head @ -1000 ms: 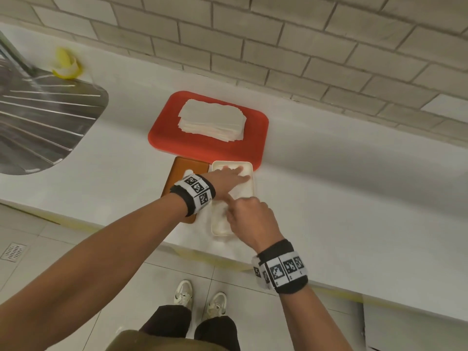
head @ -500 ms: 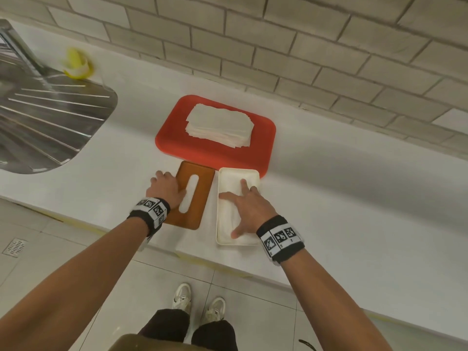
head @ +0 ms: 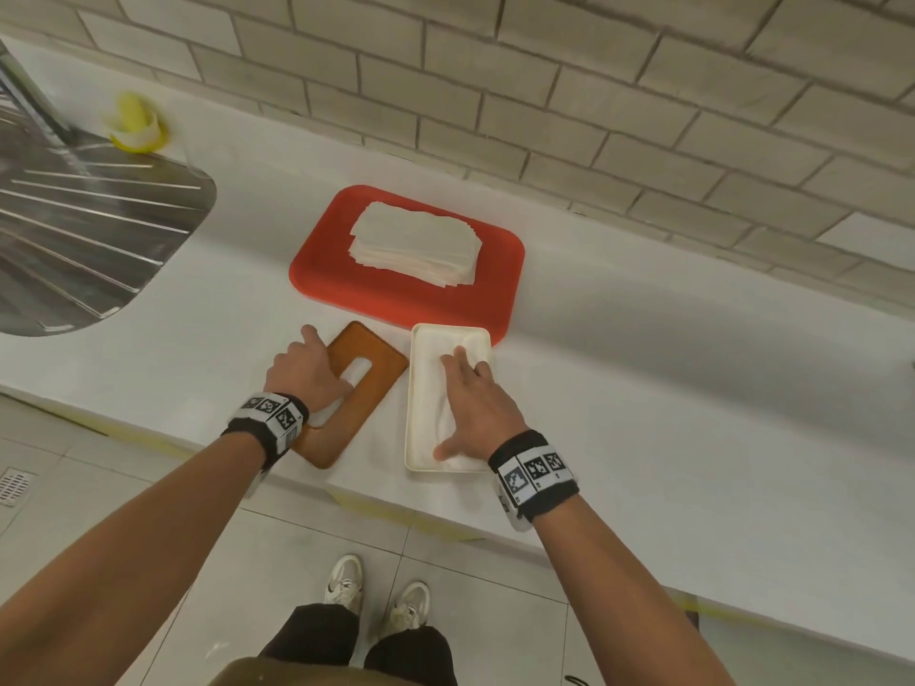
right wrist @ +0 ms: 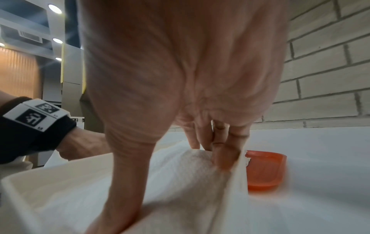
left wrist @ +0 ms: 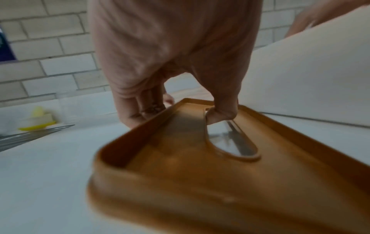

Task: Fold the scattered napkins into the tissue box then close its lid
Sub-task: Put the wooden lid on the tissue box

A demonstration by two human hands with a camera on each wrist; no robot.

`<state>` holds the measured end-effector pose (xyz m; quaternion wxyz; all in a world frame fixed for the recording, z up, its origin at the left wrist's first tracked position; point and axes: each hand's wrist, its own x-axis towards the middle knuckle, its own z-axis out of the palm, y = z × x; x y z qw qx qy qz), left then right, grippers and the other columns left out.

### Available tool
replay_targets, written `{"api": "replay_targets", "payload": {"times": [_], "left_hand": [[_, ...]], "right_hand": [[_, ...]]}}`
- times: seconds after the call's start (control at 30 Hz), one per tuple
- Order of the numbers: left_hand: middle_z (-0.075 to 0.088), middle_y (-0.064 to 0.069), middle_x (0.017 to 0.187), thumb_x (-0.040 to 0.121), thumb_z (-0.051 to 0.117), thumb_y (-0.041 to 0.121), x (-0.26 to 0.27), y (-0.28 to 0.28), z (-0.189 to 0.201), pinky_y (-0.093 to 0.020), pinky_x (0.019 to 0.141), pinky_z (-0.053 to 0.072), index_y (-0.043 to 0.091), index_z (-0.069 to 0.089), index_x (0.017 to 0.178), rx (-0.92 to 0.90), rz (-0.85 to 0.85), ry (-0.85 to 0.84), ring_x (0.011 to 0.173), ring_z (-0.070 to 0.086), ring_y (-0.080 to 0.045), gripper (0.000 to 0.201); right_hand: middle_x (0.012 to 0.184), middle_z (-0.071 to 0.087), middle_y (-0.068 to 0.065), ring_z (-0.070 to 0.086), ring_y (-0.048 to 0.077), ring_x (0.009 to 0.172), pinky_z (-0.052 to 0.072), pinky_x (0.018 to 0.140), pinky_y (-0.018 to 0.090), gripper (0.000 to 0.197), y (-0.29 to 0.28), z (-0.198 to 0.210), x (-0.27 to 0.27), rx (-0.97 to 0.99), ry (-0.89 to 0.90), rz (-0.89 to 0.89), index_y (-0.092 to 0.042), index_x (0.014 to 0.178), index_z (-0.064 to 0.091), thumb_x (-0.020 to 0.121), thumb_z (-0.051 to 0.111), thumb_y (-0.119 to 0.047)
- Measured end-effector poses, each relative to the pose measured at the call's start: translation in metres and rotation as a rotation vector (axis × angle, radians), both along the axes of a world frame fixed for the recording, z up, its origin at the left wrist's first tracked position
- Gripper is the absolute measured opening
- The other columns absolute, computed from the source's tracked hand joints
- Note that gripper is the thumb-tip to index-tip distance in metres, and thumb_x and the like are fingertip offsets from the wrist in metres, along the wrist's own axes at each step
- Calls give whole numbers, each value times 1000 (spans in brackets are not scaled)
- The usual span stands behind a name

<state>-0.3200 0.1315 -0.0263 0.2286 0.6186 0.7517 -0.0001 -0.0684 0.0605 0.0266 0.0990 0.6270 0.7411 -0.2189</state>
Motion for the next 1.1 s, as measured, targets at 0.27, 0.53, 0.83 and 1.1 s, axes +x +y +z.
{"api": "replay_targets", "payload": {"times": [0.27,0.53,0.83,1.1], "left_hand": [[73,-14,97,103,59,21,2,-20,75,-49,77,64,13,44,118,125,30,-434,77,74,-31,22],[-2,-15,179,115,25,37,136,-60,124,-45,122,30,21,-13,170,-38,-202,-600,161,23,-38,69],[12,-36,164,115,40,24,186,-82,69,-50,123,31,17,-14,170,-143,-129,-496,146,37,-53,77],[35,-25,149,116,33,24,189,-88,88,-37,114,37,4,28,163,-103,-68,-631,131,48,-41,51]], "right_hand": [[181,-3,-9,-5,23,167,2,127,71,135,-11,-18,27,142,-62,38,-37,171,5,66,75,-86],[179,-24,1,-26,32,164,-6,128,72,139,-22,-33,30,145,5,-12,-42,169,-10,64,63,-97],[173,35,-15,34,6,159,32,131,39,79,-60,-55,58,203,804,-352,-36,164,41,97,78,-19],[155,55,-9,58,10,134,49,117,37,56,-69,-30,38,305,837,-629,-41,153,51,102,65,-21]]}}
